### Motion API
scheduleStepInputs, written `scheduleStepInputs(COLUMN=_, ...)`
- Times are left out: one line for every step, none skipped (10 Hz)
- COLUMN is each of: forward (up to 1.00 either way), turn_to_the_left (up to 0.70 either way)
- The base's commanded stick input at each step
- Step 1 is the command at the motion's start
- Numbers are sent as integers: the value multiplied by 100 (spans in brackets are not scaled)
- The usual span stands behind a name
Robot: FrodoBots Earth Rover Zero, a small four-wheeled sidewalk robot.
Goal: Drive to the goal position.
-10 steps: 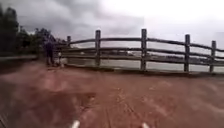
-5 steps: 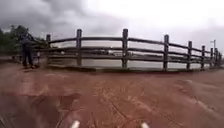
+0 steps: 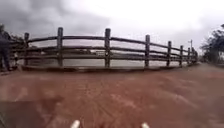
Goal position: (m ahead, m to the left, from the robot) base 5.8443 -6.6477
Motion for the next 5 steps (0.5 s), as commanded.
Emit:
scheduleStepInputs(forward=0, turn_to_the_left=-45)
scheduleStepInputs(forward=0, turn_to_the_left=-45)
scheduleStepInputs(forward=0, turn_to_the_left=-45)
scheduleStepInputs(forward=0, turn_to_the_left=-45)
scheduleStepInputs(forward=0, turn_to_the_left=-45)
